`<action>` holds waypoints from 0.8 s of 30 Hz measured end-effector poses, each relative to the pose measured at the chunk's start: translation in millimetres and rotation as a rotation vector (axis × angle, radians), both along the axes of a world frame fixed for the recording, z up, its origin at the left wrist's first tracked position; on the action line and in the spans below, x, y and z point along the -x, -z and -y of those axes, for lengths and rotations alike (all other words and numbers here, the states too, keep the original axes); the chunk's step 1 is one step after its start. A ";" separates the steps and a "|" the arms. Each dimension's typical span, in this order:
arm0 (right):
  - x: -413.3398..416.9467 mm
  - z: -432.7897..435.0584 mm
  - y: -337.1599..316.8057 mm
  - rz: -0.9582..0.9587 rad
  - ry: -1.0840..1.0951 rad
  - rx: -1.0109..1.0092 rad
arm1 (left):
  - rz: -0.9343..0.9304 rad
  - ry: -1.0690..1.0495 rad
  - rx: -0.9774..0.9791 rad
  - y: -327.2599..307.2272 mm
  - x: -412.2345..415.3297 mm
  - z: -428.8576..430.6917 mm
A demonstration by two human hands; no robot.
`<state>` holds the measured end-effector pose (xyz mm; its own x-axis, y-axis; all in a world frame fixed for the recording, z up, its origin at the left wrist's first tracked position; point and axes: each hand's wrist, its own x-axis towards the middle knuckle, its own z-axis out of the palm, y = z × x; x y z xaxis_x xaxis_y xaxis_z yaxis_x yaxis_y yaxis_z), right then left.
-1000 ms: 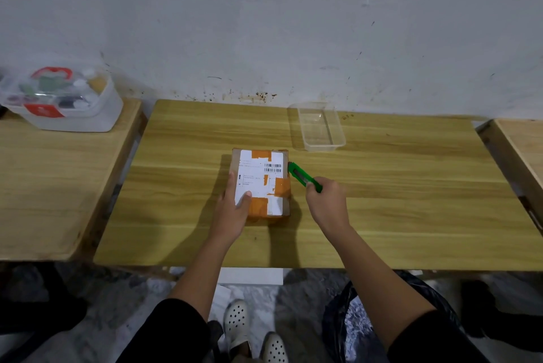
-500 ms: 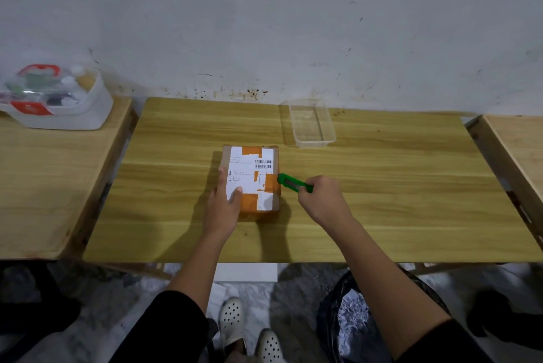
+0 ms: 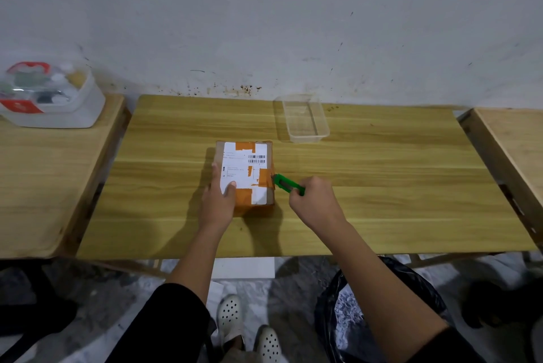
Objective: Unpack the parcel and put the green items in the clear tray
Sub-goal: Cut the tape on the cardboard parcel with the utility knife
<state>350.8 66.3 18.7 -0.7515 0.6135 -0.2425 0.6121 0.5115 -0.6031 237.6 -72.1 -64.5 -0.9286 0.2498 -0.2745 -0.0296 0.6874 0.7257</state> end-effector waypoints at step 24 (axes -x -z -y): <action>2.6 9.4 0.5 0.095 -0.124 -0.216 | 0.063 -0.195 -0.011 -11.0 -27.3 -21.9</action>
<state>348.3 56.9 18.2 -0.8043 0.5635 -0.1888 0.5854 0.6965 -0.4150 264.8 -50.1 -53.5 -0.9406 0.0698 -0.3323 -0.2075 0.6565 0.7252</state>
